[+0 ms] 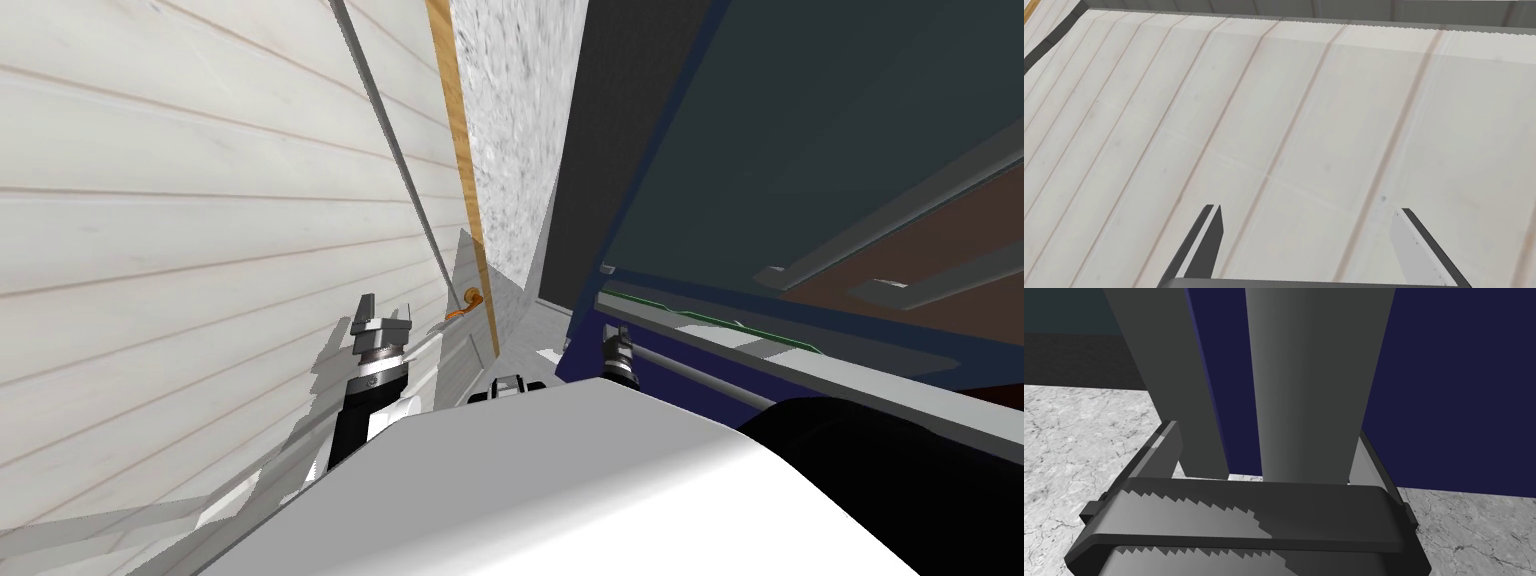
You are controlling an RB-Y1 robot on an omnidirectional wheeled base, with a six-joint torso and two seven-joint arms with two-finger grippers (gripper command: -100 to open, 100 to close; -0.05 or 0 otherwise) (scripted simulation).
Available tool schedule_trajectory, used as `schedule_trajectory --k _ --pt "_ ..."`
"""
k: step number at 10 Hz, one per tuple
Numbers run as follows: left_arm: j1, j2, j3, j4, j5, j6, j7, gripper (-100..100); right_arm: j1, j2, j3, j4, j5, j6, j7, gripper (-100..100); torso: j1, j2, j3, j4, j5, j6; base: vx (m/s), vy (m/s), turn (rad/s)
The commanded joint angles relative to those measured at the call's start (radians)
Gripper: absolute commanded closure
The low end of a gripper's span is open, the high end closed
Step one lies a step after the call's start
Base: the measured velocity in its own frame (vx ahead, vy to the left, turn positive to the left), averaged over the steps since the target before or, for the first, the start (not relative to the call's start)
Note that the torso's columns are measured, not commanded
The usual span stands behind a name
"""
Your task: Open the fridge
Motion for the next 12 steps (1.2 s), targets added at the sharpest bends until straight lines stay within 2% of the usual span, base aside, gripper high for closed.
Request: schedule_trajectory --k 1,2,4,6,7,8,12 --pt "0.002 0.000 0.000 0.001 0.000 0.000 0.000 0 0.028 0.005 -0.024 -0.069 -0.029 -0.042 0.043 -100 0.002 0.001 0.000 0.002 0.002 0.001 0.006 0.015 -0.009" --pt "0.004 0.000 -0.001 0.002 0.000 0.001 0.000 0 0.028 0.005 -0.024 -0.070 -0.029 -0.042 0.043 -100 0.004 0.002 -0.001 0.004 0.005 0.002 0.005 0.009 -0.017" --pt "0.005 0.000 -0.001 0.003 0.000 0.001 0.000 0 0.049 0.009 -0.042 -0.124 -0.052 -0.074 0.077 -100 0.007 0.005 0.000 0.006 0.010 0.001 0.009 0.008 -0.017" --pt "0.007 0.000 -0.001 0.004 0.000 0.001 0.000 0 0.049 0.009 -0.042 -0.124 -0.052 -0.074 0.077 -100 0.010 0.007 0.001 0.007 0.011 0.000 0.007 0.003 0.001" --pt "0.009 0.000 -0.001 0.005 0.000 0.002 0.000 0 0.056 0.011 -0.035 -0.103 -0.056 -0.082 0.073 -100 0.011 0.008 0.001 0.008 0.013 0.001 0.005 -0.006 0.003" --pt "0.009 0.000 -0.002 0.005 0.000 0.002 0.000 0 0.058 0.012 -0.033 -0.101 -0.058 -0.087 0.075 0 0.010 0.007 0.002 0.006 0.010 0.000 0.005 -0.008 -0.005" --pt "0.007 0.001 -0.008 0.004 -0.001 0.001 0.001 0 0.063 0.015 -0.024 -0.089 -0.061 -0.096 0.075 0 0.003 0.003 0.002 0.001 0.003 -0.002 0.001 -0.002 -0.002"
